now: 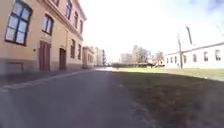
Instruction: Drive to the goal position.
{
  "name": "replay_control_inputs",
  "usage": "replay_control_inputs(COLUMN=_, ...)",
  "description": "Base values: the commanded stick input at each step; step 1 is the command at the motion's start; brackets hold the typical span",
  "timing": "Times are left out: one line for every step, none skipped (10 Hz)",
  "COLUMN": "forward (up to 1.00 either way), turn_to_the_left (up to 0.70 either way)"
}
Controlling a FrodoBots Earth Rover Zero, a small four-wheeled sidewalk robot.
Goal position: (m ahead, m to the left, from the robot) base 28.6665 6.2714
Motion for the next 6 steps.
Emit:
replay_control_inputs(forward=0.85, turn_to_the_left=0.00)
replay_control_inputs(forward=0.85, turn_to_the_left=0.00)
replay_control_inputs(forward=0.85, turn_to_the_left=0.00)
replay_control_inputs(forward=0.85, turn_to_the_left=0.00)
replay_control_inputs(forward=0.85, turn_to_the_left=0.00)
replay_control_inputs(forward=0.85, turn_to_the_left=0.00)
